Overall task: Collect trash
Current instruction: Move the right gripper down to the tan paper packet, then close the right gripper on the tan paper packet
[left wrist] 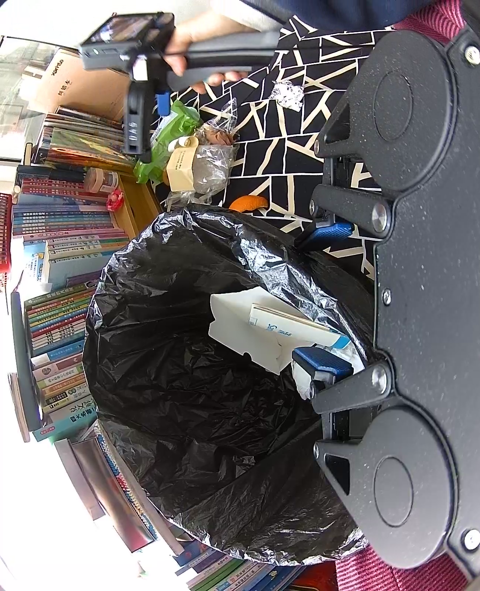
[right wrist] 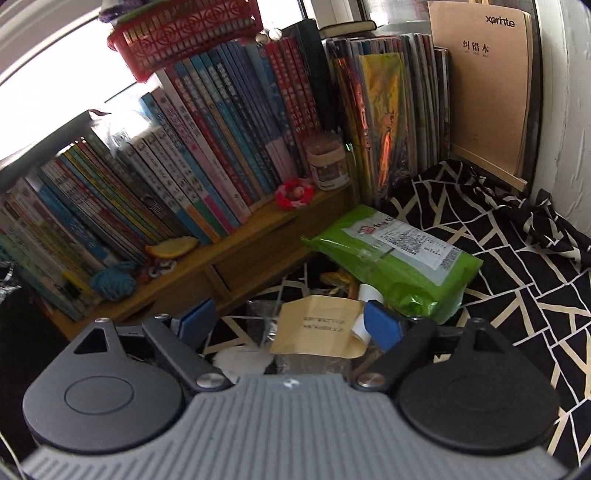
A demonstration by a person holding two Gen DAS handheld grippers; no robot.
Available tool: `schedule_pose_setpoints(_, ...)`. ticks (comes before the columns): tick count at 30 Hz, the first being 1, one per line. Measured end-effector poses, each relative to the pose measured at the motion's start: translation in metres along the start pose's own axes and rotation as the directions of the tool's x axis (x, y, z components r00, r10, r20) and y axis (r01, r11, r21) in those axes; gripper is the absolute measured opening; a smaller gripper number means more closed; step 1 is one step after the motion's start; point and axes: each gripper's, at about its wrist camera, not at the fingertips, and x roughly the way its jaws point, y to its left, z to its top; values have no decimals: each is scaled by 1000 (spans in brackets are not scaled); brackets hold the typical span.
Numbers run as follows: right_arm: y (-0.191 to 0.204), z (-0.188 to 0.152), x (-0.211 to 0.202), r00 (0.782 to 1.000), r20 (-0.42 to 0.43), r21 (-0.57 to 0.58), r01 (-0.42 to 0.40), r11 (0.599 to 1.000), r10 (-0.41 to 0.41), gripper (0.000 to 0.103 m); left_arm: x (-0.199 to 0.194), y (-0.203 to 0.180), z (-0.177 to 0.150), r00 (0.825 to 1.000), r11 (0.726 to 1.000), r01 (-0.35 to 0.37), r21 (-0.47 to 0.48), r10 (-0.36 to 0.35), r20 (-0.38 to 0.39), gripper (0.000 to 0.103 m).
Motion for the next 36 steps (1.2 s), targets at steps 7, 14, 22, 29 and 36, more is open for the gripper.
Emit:
schedule_pose_setpoints(7, -20, -12, 32, 992, -61, -16, 108, 994, -109, 97, 0, -2, 0, 1000, 1000, -3, 3, 3, 1, 55)
schedule_pose_setpoints(14, -31, -22, 52, 991, -99, 28, 98, 995, -95, 98, 0, -2, 0, 1000, 1000, -4, 4, 4, 1, 56)
schedule_pose_setpoints(22, 1, -21, 85, 986, -115, -111, 105, 988, -117, 103, 1, -2, -1, 1000, 1000, -7, 7, 7, 2, 56)
schedule_pose_setpoints(29, 15, -27, 102, 969, -161, -160, 162, 974, -188, 79, 1, -2, -1, 1000, 1000, -8, 8, 8, 1, 57)
schedule_pose_setpoints(36, 12, -10, 58, 977, -152, -130, 132, 983, -151, 7, 2, -1, -1, 1000, 1000, -6, 4, 6, -3, 57)
